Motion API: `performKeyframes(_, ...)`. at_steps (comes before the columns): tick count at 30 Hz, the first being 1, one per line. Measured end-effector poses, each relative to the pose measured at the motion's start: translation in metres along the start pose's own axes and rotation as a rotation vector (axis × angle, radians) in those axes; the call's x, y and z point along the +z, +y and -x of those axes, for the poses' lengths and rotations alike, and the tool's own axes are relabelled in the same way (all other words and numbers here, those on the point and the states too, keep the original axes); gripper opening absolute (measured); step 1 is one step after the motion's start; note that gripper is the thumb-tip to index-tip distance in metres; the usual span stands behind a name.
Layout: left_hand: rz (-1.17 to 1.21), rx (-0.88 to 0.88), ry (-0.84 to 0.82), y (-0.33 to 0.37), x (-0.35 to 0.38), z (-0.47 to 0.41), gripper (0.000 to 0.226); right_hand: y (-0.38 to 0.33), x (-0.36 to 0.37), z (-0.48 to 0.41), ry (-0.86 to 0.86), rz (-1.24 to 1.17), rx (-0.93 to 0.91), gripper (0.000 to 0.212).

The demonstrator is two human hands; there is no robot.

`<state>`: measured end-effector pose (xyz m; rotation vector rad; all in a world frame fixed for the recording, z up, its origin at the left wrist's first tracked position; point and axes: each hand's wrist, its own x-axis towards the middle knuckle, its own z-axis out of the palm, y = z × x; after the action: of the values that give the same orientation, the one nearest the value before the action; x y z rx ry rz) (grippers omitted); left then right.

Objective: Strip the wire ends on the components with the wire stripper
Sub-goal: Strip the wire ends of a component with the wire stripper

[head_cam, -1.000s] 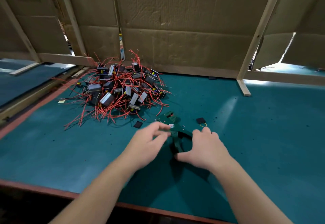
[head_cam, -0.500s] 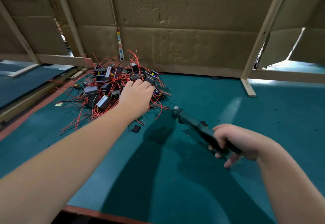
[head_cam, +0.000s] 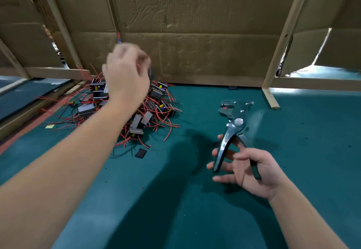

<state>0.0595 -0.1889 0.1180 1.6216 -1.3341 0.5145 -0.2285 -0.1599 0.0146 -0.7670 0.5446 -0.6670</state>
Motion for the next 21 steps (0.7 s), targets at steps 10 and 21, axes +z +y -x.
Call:
performKeyframes(10, 1.077, -0.549, -0.498, 0.047, 0.004, 0.059, 0.017, 0.001, 0.000, -0.001, 0.163, -0.164, -0.251, 0.039)
performKeyframes(21, 1.104, -0.646, -0.366, 0.024, 0.037, 0.110, 0.015, 0.011, 0.014, -0.007, -0.062, -0.077, -0.029, 0.069)
